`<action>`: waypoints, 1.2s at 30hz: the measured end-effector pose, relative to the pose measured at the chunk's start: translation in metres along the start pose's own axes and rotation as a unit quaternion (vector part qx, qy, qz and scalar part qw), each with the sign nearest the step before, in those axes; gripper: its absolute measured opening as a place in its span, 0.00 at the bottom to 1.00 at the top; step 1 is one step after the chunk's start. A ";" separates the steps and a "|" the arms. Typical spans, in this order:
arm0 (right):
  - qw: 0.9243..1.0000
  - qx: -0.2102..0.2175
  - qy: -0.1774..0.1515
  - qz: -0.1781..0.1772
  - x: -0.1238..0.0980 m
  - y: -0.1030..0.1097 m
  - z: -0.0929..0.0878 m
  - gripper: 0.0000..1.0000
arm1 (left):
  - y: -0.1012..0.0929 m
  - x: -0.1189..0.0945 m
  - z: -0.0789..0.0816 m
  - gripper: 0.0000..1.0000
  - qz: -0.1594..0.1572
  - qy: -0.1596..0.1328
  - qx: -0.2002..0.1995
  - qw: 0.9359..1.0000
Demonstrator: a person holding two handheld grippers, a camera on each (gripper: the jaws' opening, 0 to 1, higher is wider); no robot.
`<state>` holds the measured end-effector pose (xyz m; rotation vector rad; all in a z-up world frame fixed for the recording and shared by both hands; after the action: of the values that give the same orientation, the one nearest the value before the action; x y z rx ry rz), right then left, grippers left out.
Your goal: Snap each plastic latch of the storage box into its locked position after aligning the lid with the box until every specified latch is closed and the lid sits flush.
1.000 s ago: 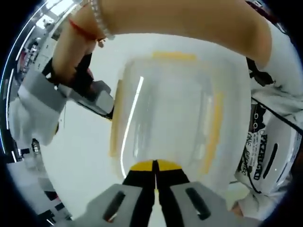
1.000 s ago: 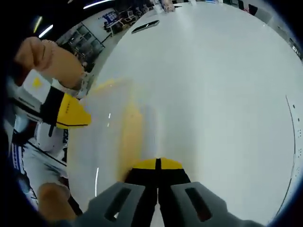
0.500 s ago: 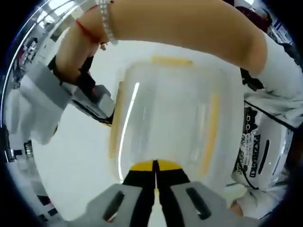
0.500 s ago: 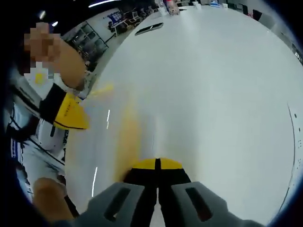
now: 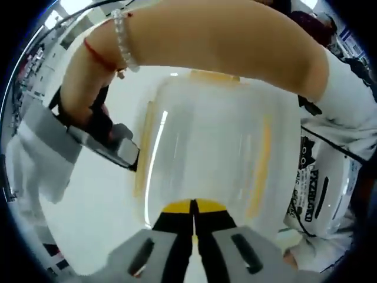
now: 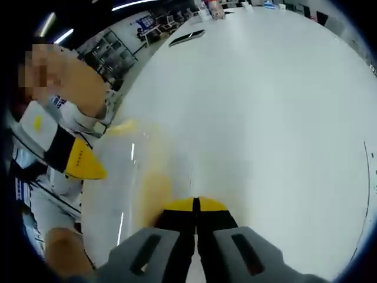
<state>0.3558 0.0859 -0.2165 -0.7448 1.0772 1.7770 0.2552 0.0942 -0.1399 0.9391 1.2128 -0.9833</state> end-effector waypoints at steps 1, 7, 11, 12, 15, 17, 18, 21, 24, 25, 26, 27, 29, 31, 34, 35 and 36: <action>1.000 0.001 -0.002 -0.003 0.000 0.001 0.000 0.00 | 0.000 0.000 0.000 0.00 0.001 -0.001 0.002 1.000; 0.995 -0.011 -0.078 -0.056 -0.014 0.000 0.006 0.00 | -0.001 -0.001 0.001 0.00 0.002 -0.006 0.010 1.000; 0.989 -0.033 -0.114 -0.089 -0.032 0.003 0.003 0.00 | 0.000 -0.001 0.000 0.00 0.000 -0.012 0.010 1.000; 0.987 -0.036 -0.126 -0.092 -0.036 0.003 0.003 0.00 | 0.002 -0.001 0.000 0.00 -0.001 -0.014 0.009 1.000; 0.980 -0.037 -0.156 -0.120 -0.051 -0.002 0.003 0.01 | 0.004 -0.002 -0.002 0.00 -0.007 -0.026 0.009 1.000; 0.976 -0.040 -0.169 -0.132 -0.060 0.001 0.003 0.01 | 0.007 -0.002 -0.003 0.00 -0.011 -0.041 0.024 0.999; 0.974 -0.044 -0.173 -0.140 -0.065 0.002 0.003 0.01 | 0.009 -0.002 -0.005 0.00 -0.012 -0.047 0.026 0.998; 0.968 -0.045 -0.174 -0.176 -0.078 0.005 -0.001 0.00 | 0.014 -0.002 -0.007 0.00 -0.019 -0.065 0.027 0.997; 0.962 -0.041 -0.182 -0.199 -0.089 0.005 -0.004 0.00 | 0.018 -0.001 -0.008 0.00 -0.026 -0.072 0.028 0.997; 0.960 -0.044 -0.186 -0.206 -0.092 0.006 -0.004 0.00 | 0.018 -0.001 -0.009 0.00 -0.028 -0.073 0.029 0.997; 0.957 -0.046 -0.191 -0.212 -0.095 0.006 -0.004 0.00 | 0.019 -0.001 -0.009 0.00 -0.029 -0.073 0.029 0.996; 0.955 -0.048 -0.196 -0.219 -0.097 0.007 -0.004 0.00 | 0.020 0.000 -0.010 0.00 -0.033 -0.074 0.030 0.996; 0.952 -0.048 -0.201 -0.225 -0.100 0.010 -0.006 0.00 | 0.023 0.001 -0.012 0.00 -0.036 -0.078 0.030 0.996; 0.950 -0.051 -0.202 -0.231 -0.101 0.012 -0.006 0.00 | 0.025 0.002 -0.013 0.00 -0.041 -0.083 0.026 0.995; 0.949 -0.056 -0.201 -0.237 -0.100 0.016 -0.005 0.00 | 0.029 0.004 -0.015 0.00 -0.047 -0.090 0.022 0.995; 0.948 -0.058 -0.203 -0.240 -0.101 0.017 -0.005 0.00 | 0.031 0.005 -0.016 0.00 -0.051 -0.093 0.020 0.994; 0.946 -0.058 -0.205 -0.243 -0.101 0.017 -0.004 0.00 | 0.031 0.006 -0.017 0.00 -0.052 -0.094 0.019 0.994</action>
<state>0.3823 0.0396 -0.1284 -0.6070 0.4620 1.4803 0.2805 0.1191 -0.1459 0.7998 1.0956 -1.1559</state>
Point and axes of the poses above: the point that each gripper's makers call its tool centre point, and the gripper's own axes: x roughly forward along the fingers, y roughly to its left, z roughly out of its top, the point moved 7 cm from there along -x, roughly backward along the fingers, and after that the axes turned 1 degree about -z, right-handed, at the moved point
